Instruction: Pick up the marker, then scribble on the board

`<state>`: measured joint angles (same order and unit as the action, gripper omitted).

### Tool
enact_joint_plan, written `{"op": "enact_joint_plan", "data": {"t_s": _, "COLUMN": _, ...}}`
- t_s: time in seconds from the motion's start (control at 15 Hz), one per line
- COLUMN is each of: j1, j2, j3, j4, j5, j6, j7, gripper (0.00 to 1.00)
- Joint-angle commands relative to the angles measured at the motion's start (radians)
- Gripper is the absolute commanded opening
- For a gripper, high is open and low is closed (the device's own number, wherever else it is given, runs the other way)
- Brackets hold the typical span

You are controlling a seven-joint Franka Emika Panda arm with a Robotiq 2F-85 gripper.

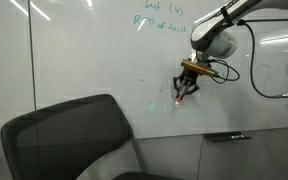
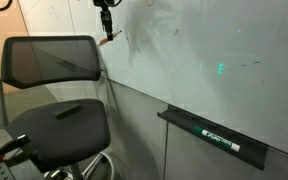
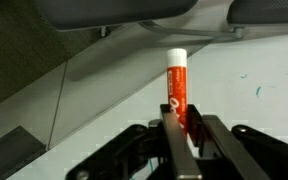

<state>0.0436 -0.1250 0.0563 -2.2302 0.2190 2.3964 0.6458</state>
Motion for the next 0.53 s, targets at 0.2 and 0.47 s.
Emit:
{"op": "enact_joint_plan", "data": {"t_s": 0.2, "j1": -0.005, "j2": -0.019, "j3": 0.004, "j4": 0.008, "j5": 0.068, "j6": 0.11, "j7": 0.019, "gripper": 0.05}}
{"op": "enact_joint_plan", "data": {"t_s": 0.47, "j1": 0.003, "j2": 0.003, "j3": 0.006, "j4": 0.018, "j5": 0.098, "j6": 0.175, "j7": 0.001, "gripper": 0.05}}
